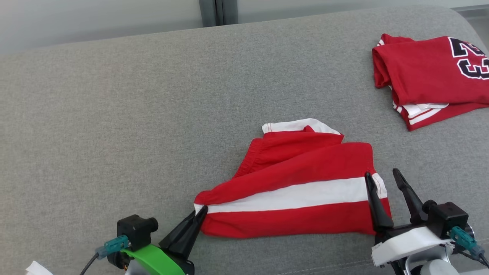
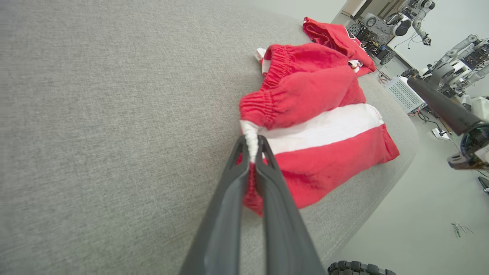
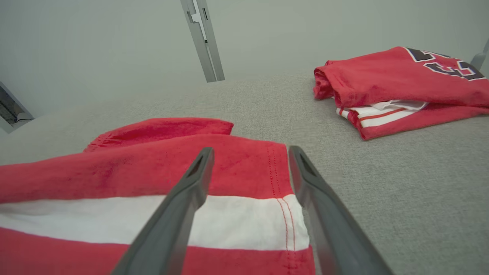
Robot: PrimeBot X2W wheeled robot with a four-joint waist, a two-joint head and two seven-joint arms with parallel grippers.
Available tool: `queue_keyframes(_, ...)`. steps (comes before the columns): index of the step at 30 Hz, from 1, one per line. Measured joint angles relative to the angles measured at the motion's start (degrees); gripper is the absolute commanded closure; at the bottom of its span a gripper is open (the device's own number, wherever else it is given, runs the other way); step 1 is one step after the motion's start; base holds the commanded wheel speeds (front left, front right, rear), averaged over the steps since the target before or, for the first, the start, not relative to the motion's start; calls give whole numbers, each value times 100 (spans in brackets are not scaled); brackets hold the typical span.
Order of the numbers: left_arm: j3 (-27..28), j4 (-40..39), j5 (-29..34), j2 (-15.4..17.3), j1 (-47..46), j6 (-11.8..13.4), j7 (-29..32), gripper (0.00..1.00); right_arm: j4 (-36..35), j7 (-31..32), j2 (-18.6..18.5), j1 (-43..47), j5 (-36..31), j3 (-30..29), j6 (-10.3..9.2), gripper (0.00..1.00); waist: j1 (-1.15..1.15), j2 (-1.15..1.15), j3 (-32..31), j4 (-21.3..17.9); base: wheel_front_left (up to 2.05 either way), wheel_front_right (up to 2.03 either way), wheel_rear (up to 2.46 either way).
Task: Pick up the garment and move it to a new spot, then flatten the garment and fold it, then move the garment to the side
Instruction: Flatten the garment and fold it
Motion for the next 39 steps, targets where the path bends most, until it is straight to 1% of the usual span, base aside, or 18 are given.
queue_keyframes(8, 167, 158, 54, 27, -83, -24, -75, 100, 517, 0, -355, 87, 588, 180, 0, 0, 0, 0, 54, 72, 0, 0, 0)
queue_keyframes(14, 214, 266, 115, 57, -140, -45, -99, 100, 947, 0, -586, -87, 1416, 691, -2, 0, 0, 0, 132, 100, 0, 0, 0)
queue_keyframes(17, 216, 304, 121, 51, -154, -54, -113, 100, 1078, 0, -713, -133, 1692, 976, -2, 0, 0, 0, 146, 122, 0, 0, 0)
queue_keyframes(18, 218, 314, 126, 48, -154, -55, -115, 100, 1082, 0, -744, -152, 1745, 1007, -2, 2, 0, 0, 146, 124, 0, 0, 0)
queue_keyframes(20, 218, 336, 149, 43, -155, -66, -116, 100, 1074, 0, -806, -193, 1829, 1078, -2, 28, 0, 0, 141, 123, 0, 0, 0)
queue_keyframes(21, 219, 349, 155, 41, -155, -70, -118, 100, 1071, 0, -829, -192, 1866, 1121, -2, 39, 0, 0, 137, 121, 0, 0, 0)
queue_keyframes(22, 218, 360, 155, 36, -155, -71, -124, 100, 1066, 0, -847, -191, 1893, 1150, -2, 47, 0, 0, 132, 118, 0, 0, 0)
queue_keyframes(24, 215, 387, 156, 21, -155, -77, -127, 100, 1045, 0, -900, -191, 1931, 1204, -2, 59, 0, 0, 119, 112, 0, 0, 0)
queue_keyframes(25, 215, 396, 156, 13, -155, -81, -134, 100, 1045, 0, -913, -191, 1957, 1225, -2, 64, 0, 0, 114, 110, 0, 0, 0)
queue_keyframes(26, 214, 401, 156, 0, -155, -87, -135, 100, 1046, 0, -929, -188, 1976, 1262, -2, 71, 0, 0, 107, 108, 0, 0, 0)
queue_keyframes(27, 210, 408, 160, -10, -155, -96, -140, 100, 1047, 0, -944, -188, 2001, 1294, -2, 82, 0, 0, 102, 107, 0, 0, 0)
queue_keyframes(28, 208, 414, 164, -18, -155, -97, -140, 100, 1048, 0, -957, -188, 2027, 1324, -2, 98, 0, 0, 97, 106, 0, 0, 0)
queue_keyframes(29, 207, 421, 164, -25, -155, -98, -140, 100, 1051, 0, -969, -188, 2037, 1348, -2, 100, 0, 0, 93, 106, 0, 0, 0)
queue_keyframes(34, 213, 459, 170, -60, -155, -105, -141, 100, 1066, 0, -1061, -190, 2069, 1417, -2, 100, 0, 0, 61, 109, 0, 0, 0)
queue_keyframes(36, 252, 447, 170, -76, -155, -124, -143, 100, 1001, 0, -1087, -190, 2080, 1350, -2, 100, 0, 0, 46, 110, 0, 0, 0)
queue_keyframes(39, 328, 347, 164, -85, -157, -149, -148, 100, 692, 0, -1109, -201, 2118, 1116, -2, 100, 0, 0, 27, 103, 0, 0, 0)
